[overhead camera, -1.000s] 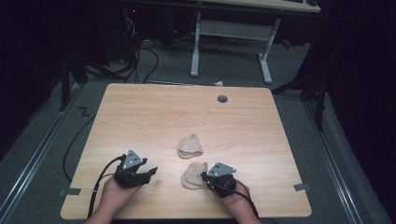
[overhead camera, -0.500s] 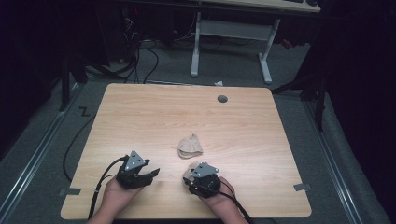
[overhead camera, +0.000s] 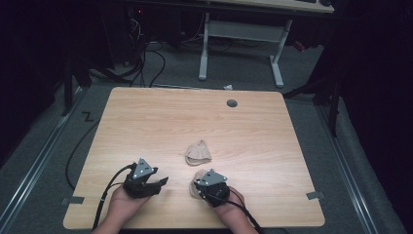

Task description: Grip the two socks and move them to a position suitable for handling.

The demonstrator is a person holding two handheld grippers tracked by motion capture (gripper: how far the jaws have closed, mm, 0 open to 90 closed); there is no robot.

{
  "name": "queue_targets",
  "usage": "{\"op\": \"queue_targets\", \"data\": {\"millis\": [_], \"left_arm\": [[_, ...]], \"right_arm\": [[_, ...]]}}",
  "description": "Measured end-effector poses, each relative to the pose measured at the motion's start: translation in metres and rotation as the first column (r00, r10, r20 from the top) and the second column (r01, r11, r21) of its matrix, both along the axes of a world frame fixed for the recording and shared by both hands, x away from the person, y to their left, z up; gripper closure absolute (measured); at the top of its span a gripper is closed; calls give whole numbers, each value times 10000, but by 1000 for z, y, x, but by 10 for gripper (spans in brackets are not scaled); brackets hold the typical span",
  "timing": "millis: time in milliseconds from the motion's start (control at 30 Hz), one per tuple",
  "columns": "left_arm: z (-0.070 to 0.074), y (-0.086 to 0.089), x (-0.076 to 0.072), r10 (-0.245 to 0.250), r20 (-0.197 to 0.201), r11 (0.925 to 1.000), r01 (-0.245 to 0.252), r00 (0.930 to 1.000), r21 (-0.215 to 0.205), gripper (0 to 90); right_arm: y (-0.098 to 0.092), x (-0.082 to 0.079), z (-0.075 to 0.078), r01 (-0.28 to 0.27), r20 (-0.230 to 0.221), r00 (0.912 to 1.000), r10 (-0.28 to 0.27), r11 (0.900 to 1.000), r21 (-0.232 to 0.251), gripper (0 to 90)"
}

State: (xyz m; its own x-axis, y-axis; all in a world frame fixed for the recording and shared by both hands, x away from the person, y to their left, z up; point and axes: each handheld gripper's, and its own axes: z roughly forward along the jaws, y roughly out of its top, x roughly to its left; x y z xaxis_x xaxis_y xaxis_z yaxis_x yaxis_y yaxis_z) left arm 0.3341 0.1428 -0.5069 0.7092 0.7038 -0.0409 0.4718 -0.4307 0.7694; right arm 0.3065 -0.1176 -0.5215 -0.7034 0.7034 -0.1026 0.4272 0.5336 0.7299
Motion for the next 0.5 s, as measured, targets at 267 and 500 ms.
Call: {"op": "queue_targets", "data": {"millis": [267, 500], "left_arm": [[0, -7, -3, -124, -43, 9999, 124, 9999, 8, 444], [2, -25, -12, -461, -29, 9989, 461, 9989, -30, 503]], "right_arm": [[-9, -7, 15, -4, 322, 9995, -19, 9974, 725, 837], [-22, -11, 21, 141, 519, 9984, -206, 9922, 1240, 835]]}}
